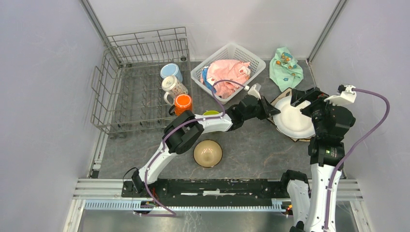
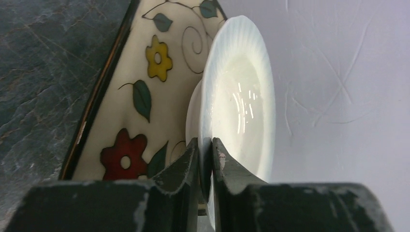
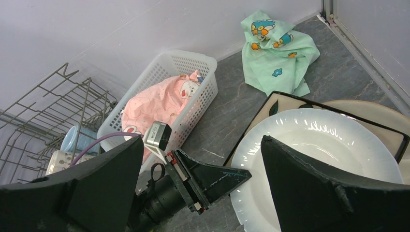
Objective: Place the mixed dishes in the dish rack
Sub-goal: Pick up the plate from the corner of the board.
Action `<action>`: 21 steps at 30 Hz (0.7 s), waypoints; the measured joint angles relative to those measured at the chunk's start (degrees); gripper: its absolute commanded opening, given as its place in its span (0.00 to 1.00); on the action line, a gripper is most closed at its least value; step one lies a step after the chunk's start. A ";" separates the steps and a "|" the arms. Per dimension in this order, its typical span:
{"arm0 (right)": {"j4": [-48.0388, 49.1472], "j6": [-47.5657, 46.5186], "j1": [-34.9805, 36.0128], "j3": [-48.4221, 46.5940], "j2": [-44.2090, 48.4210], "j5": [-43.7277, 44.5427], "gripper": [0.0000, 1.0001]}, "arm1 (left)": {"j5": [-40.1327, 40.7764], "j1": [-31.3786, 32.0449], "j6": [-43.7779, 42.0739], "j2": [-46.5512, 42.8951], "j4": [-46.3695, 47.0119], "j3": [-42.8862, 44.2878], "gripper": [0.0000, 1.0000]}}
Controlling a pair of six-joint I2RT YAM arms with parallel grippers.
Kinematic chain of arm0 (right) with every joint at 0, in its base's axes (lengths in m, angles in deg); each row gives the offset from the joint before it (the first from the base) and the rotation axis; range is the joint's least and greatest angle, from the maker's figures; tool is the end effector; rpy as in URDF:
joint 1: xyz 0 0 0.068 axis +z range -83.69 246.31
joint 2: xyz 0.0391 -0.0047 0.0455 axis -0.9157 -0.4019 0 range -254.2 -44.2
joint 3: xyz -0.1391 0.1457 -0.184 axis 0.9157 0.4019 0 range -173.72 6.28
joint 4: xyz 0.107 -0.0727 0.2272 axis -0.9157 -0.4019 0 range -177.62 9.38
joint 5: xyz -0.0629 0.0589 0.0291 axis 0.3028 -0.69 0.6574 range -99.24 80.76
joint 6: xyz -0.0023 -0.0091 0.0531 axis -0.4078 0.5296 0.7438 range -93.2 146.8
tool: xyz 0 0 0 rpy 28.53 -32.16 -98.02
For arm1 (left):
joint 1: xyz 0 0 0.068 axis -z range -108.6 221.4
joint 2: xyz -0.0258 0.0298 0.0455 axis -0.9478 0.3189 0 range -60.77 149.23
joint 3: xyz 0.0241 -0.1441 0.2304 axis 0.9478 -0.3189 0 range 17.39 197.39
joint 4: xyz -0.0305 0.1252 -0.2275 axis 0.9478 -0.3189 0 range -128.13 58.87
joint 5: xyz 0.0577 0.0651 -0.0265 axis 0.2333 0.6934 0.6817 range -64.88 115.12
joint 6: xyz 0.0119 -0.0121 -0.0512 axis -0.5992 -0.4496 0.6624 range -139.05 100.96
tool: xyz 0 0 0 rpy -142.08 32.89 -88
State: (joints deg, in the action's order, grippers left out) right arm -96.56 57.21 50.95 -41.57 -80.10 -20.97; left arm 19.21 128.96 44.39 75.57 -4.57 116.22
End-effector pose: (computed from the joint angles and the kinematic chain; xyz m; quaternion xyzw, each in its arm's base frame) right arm 0.1389 -0.0307 0.3703 0.2186 0.6973 0.1630 0.6629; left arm 0.2916 -0.4655 0.1734 -0.0067 0.7709 -0.5728 0.2784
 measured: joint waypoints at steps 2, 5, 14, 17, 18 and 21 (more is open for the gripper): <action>0.00 0.00 0.00 0.00 -0.04 0.00 0.98 | -0.52 -0.11 1.07 0.00 0.72 0.24 0.13; 0.00 0.00 0.02 0.00 -0.04 0.00 0.98 | -0.92 -0.13 2.95 0.00 1.73 0.55 0.06; -0.02 0.02 0.04 0.00 -0.04 0.00 0.98 | -1.90 -0.22 4.70 0.00 2.75 0.76 0.02; -0.02 0.20 0.04 0.00 -0.04 -0.02 0.98 | -1.97 -0.22 4.70 0.00 2.82 0.76 0.02; -0.02 0.22 0.04 0.00 -0.04 -0.02 0.98 | -1.97 -0.22 4.70 0.00 2.82 0.76 0.02; -0.02 0.26 0.04 0.00 -0.04 -0.04 0.98 | -1.99 -0.22 4.68 -0.09 2.93 0.76 0.02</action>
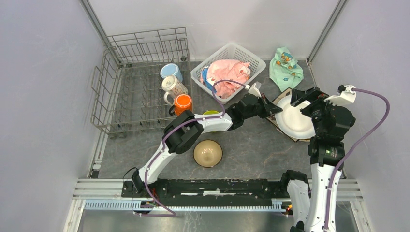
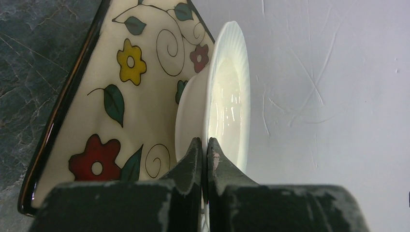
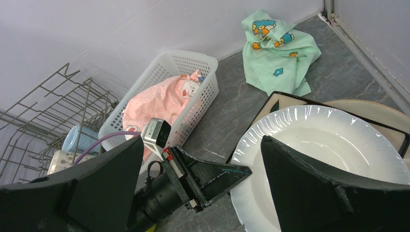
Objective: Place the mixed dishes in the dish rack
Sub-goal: Pick up the plate from the corner of the board.
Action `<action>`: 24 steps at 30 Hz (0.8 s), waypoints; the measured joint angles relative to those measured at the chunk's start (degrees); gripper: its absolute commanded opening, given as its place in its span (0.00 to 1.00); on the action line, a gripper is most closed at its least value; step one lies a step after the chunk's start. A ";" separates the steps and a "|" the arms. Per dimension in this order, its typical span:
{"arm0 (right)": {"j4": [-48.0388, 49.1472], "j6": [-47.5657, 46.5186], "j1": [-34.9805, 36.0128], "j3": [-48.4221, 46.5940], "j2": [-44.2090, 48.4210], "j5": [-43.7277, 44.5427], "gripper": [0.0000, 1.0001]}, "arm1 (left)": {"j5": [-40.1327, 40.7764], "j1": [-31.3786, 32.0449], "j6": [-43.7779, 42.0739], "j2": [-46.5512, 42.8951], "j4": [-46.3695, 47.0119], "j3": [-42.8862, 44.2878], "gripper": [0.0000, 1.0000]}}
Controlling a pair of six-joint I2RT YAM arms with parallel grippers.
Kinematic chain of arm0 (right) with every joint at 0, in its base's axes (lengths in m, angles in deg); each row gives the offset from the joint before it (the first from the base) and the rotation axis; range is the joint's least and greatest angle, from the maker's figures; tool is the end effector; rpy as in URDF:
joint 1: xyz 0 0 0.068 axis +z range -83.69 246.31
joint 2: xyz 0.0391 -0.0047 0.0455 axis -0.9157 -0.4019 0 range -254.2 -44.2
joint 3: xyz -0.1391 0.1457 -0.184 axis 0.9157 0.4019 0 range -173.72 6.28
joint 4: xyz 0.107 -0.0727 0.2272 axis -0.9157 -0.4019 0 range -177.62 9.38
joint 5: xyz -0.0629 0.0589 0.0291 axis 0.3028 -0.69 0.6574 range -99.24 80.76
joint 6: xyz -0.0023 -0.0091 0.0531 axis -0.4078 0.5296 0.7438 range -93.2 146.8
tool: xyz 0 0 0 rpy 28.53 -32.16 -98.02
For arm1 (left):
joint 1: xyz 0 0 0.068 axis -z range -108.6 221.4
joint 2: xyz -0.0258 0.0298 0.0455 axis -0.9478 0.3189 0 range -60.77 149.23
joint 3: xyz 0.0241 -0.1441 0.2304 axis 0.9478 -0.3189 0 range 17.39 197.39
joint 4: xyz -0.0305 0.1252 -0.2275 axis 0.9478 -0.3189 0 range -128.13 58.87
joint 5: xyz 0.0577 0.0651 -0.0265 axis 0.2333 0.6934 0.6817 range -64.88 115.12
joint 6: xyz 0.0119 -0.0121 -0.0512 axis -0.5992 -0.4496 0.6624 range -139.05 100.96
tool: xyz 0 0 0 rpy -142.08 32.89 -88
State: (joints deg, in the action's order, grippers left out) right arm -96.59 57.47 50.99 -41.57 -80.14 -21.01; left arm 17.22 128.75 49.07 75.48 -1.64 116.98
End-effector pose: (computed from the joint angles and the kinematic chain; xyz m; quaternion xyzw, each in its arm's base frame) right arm 0.1391 -0.0307 0.3702 0.2199 0.6973 0.1649 0.6620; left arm 0.2935 -0.4669 0.1842 -0.0248 0.7491 -0.6103 0.2565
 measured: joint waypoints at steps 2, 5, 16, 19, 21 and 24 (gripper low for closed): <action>0.00 0.02 0.00 0.00 0.02 0.00 0.98 | -0.02 0.00 -0.07 -0.11 -0.20 0.00 0.02; -0.02 0.09 0.00 0.00 0.04 -0.09 0.98 | -0.13 0.00 -1.01 -0.59 -0.68 0.00 0.02; -1.22 0.74 0.11 -2.38 0.11 -2.43 0.98 | 0.35 0.11 -8.09 -6.27 -6.27 -1.62 0.02; -1.31 0.83 0.11 -3.21 0.11 -2.82 0.98 | 0.31 -0.13 -8.31 -7.23 -6.73 -1.75 0.02; -1.31 0.87 0.22 -3.50 0.09 -2.86 0.98 | 0.31 -0.33 -8.37 -7.65 -6.73 -1.77 0.02; -1.46 0.96 0.22 -3.58 0.09 -3.04 0.98 | 0.33 -0.66 -9.01 -8.76 -6.78 -2.75 0.02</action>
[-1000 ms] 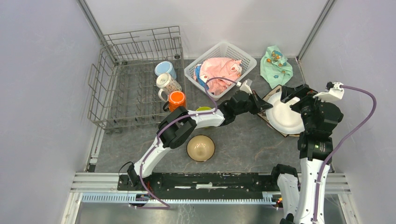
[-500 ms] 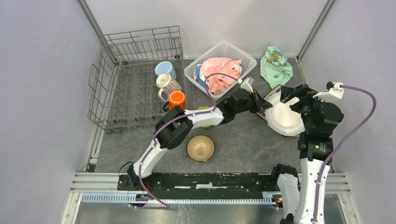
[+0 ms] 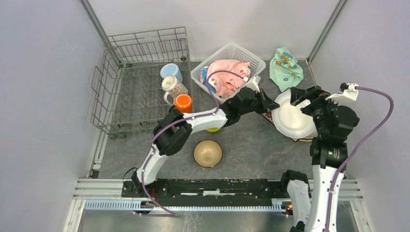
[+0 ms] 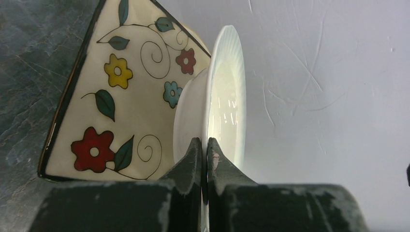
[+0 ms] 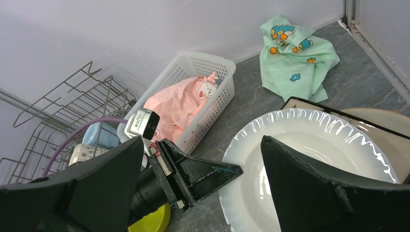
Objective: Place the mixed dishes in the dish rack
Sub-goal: Pick up the plate from the corner of the board, then insert the plate into the dish rack.
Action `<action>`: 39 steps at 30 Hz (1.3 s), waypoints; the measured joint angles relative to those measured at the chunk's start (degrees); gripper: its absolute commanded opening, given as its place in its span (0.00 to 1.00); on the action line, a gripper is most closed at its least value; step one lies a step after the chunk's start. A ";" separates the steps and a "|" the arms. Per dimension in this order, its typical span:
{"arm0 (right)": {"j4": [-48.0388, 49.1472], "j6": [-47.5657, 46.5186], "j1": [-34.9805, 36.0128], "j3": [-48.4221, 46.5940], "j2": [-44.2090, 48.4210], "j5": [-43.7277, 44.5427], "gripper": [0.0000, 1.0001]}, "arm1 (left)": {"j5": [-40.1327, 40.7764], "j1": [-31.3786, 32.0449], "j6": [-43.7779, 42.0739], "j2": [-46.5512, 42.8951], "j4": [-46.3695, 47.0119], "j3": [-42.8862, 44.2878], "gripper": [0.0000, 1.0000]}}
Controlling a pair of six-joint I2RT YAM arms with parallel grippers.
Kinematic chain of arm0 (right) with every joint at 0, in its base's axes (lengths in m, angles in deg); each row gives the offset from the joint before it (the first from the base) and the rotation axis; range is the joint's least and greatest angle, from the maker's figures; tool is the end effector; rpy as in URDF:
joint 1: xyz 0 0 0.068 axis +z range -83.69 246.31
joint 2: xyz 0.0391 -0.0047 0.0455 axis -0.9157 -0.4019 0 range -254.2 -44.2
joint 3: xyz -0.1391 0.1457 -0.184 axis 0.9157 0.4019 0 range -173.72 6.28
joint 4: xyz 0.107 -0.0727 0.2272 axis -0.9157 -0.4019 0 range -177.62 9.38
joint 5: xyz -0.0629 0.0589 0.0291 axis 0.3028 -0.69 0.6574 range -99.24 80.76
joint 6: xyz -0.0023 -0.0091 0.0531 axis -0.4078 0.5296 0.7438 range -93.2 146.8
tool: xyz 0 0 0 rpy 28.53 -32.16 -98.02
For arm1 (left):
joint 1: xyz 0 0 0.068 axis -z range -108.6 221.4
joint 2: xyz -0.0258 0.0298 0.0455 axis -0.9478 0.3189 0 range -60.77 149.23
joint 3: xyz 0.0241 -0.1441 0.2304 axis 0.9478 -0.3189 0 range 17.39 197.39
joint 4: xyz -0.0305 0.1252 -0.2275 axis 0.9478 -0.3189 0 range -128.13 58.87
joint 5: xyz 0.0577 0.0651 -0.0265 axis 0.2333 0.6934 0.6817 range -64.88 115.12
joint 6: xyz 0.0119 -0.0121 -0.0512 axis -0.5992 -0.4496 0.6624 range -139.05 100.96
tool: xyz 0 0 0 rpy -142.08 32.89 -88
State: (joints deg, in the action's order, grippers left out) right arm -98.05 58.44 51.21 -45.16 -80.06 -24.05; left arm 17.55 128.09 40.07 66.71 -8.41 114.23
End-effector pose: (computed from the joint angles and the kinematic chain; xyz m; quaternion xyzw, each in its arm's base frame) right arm 0.1321 -0.0263 0.3884 0.2002 0.6895 0.1909 0.6693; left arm 0.2874 -0.4457 0.2347 0.0274 0.7533 -0.5815 0.3060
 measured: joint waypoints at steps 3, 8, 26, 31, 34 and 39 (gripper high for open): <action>-0.44 0.04 0.00 -0.13 -0.24 -0.02 0.98 | 0.22 -0.37 -0.66 -1.60 -0.35 -1.29 0.02; -1.16 0.04 0.09 -1.07 -0.57 -0.28 0.98 | 2.93 -0.72 -3.50 -5.31 -1.44 -3.17 0.02; -0.44 1.62 0.37 -0.24 0.74 -2.64 0.98 | 25.49 -8.44 -21.29 -34.84 -11.08 -20.98 0.02; 0.24 2.51 0.42 3.21 1.25 -3.50 0.98 | 32.09 -14.38 -25.97 -42.71 -14.82 -24.33 0.02; 0.68 2.86 0.70 5.42 1.55 -3.93 0.98 | 34.82 -18.62 -28.28 -46.56 -17.70 -24.90 0.02; 1.92 3.08 1.18 10.05 2.27 -4.76 0.98 | 40.61 -24.92 -33.20 -51.60 -20.04 -24.92 0.02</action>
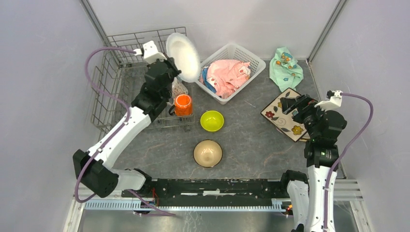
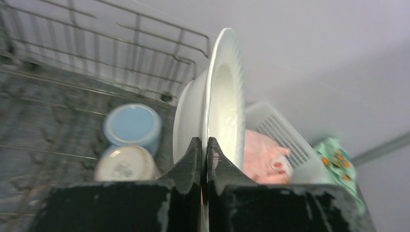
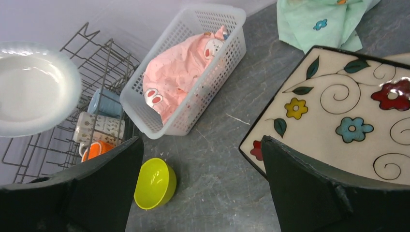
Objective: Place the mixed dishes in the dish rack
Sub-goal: Insert the plate into the dish rack.
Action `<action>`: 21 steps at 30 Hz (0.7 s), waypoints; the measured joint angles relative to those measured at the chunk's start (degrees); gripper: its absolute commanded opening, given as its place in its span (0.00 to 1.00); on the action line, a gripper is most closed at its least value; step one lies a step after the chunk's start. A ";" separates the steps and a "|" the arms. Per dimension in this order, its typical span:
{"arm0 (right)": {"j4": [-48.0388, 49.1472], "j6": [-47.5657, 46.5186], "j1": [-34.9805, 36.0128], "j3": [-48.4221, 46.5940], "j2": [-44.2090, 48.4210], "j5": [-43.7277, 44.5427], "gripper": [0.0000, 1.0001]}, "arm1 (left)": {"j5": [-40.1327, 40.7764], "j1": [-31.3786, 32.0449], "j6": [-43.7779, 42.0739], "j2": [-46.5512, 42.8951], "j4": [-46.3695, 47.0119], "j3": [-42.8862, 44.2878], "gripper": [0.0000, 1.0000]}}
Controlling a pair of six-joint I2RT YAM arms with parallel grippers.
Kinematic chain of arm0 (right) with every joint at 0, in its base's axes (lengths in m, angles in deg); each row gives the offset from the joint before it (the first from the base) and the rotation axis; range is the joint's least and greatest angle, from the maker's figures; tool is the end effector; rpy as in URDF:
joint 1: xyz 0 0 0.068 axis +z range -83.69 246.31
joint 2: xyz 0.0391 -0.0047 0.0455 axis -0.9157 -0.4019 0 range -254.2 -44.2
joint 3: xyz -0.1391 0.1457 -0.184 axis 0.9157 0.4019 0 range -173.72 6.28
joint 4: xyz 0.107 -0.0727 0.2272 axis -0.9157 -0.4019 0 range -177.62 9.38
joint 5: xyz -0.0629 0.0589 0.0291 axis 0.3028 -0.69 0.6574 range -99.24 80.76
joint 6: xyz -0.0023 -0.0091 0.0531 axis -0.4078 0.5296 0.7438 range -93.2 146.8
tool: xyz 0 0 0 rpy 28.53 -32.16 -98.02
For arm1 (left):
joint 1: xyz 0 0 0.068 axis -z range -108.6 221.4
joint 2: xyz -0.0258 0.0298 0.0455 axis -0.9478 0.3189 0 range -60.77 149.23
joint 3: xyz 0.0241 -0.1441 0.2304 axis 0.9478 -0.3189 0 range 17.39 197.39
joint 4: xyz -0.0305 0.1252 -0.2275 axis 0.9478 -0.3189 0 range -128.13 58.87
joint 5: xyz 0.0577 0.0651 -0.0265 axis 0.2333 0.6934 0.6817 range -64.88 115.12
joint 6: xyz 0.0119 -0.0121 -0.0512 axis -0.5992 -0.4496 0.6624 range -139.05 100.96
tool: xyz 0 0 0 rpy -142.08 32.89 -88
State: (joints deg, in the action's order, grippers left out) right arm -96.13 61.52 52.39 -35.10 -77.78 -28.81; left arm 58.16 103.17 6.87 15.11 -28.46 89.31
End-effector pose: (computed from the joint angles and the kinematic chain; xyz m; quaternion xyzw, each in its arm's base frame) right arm 0.1400 -0.0225 0.3380 0.2037 0.7223 0.2430 0.6147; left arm 0.2721 -0.1456 0.4101 -0.1635 0.6947 -0.1453 0.6852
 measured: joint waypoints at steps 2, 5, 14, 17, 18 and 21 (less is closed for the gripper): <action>0.22 -0.07 0.11 1.27 -0.11 -0.13 0.98 | 3.02 -1.51 -2.49 -1.38 -0.09 0.00 0.02; 0.42 -0.46 0.44 2.49 -0.70 -0.15 0.98 | 6.12 -3.98 -5.31 -2.01 -1.38 0.94 0.02; 1.84 -2.01 2.08 5.11 -2.29 -0.15 0.98 | 16.72 -10.14 -8.50 -0.46 -8.81 3.91 0.02; 2.47 -2.10 2.69 6.34 -2.89 -0.17 0.98 | 22.36 -11.10 -8.52 -0.24 -12.22 4.57 0.02; 2.71 -2.16 2.86 6.69 -3.10 -0.17 0.98 | 24.72 -11.30 -8.52 -0.02 -13.62 5.11 0.02; 3.06 -2.43 3.34 7.39 -3.78 -0.17 0.98 | 30.38 -11.82 -8.44 0.31 -16.15 6.21 0.02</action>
State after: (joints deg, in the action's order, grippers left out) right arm -93.07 59.09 55.74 -27.71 -81.56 -28.99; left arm 88.54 91.35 -1.57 15.41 -44.61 95.52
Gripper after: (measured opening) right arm 0.982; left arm 0.053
